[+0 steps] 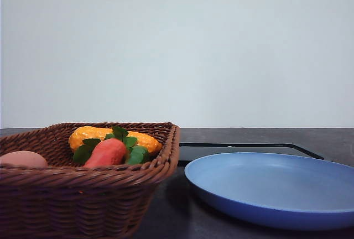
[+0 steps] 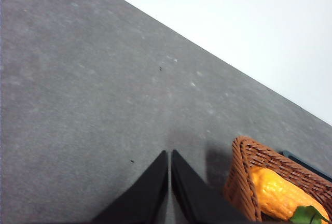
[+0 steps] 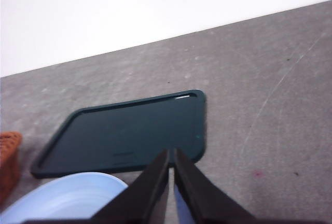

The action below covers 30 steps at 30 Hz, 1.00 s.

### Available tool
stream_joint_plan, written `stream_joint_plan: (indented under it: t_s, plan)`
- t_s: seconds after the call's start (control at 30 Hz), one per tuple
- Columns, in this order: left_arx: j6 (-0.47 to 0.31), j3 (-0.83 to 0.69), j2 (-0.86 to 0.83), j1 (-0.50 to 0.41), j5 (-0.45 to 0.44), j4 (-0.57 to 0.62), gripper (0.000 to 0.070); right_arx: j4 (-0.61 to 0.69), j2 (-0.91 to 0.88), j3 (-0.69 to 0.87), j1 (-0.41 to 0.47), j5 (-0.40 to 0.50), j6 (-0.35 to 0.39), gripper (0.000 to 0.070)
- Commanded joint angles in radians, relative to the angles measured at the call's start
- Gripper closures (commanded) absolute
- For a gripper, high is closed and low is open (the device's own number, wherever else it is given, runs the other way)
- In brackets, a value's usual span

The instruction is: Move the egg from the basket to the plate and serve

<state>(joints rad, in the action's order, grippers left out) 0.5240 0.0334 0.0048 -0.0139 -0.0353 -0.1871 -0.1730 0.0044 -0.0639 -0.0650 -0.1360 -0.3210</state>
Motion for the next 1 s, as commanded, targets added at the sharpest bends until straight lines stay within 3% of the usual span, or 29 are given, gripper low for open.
stream_joint_plan:
  t_s: [0.0,0.33,0.5,0.7,0.83,0.97]
  plan:
    - [0.011,0.02,0.006,-0.002,-0.019,-0.045,0.07,-0.025,0.001,-0.05,0.0,0.003,-0.036,0.07]
    - [0.0,0.213,0.178,-0.002,-0.121,-0.186,0.07,-0.192,0.171,-0.279,0.0,0.013,-0.035,0.07]
    - [-0.102,0.323,0.334,-0.002,-0.178,-0.189,0.07,-0.243,0.335,-0.368,0.0,-0.005,-0.029,0.07]
    - [-0.21,0.475,0.541,0.001,-0.327,-0.212,0.07,-0.315,0.55,-0.462,0.0,-0.079,0.069,0.07]
    - [-0.291,0.578,0.679,0.004,-0.45,-0.291,0.07,-0.353,0.678,-0.489,0.0,-0.152,0.074,0.07]
    - [-0.352,0.643,0.776,0.019,-0.496,-0.348,0.07,-0.381,0.791,-0.49,0.0,-0.273,0.087,0.07]
